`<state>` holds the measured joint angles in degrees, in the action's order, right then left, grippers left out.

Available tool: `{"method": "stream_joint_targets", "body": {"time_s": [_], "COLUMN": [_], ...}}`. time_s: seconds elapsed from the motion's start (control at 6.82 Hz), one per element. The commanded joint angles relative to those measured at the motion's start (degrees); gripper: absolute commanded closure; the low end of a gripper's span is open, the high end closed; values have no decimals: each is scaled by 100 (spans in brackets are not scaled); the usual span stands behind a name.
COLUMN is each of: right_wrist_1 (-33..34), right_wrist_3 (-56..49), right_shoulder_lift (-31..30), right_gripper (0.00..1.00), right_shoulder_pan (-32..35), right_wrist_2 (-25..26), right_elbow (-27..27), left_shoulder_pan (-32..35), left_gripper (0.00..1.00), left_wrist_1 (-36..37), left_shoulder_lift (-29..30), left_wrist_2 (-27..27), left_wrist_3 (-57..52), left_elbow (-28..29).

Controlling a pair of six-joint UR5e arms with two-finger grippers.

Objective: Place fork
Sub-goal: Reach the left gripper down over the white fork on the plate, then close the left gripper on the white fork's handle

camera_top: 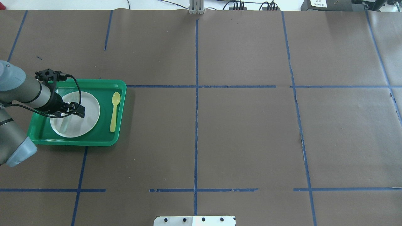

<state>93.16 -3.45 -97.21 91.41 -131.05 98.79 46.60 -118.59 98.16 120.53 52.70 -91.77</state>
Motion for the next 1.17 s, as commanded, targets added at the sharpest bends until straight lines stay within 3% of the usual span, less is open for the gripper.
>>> {"method": "stream_joint_targets", "body": {"time_s": [0.0, 0.59, 1.03], "right_wrist_1": [0, 0, 0], "right_wrist_3": [3, -6, 3], "right_shoulder_lift": [0, 0, 0], "right_gripper": [0, 0, 0], "right_shoulder_pan": [0, 0, 0], "right_wrist_2": [0, 0, 0], "right_elbow": [0, 0, 0], "left_shoulder_pan": [-19, 25, 25], "left_gripper": [10, 25, 45], "left_wrist_1": [-7, -7, -7], "left_shoulder_lift": [1, -104, -130], "left_wrist_2": [-21, -21, -21], "left_wrist_3": [-32, -172, -199], "left_elbow": [1, -113, -96]}}
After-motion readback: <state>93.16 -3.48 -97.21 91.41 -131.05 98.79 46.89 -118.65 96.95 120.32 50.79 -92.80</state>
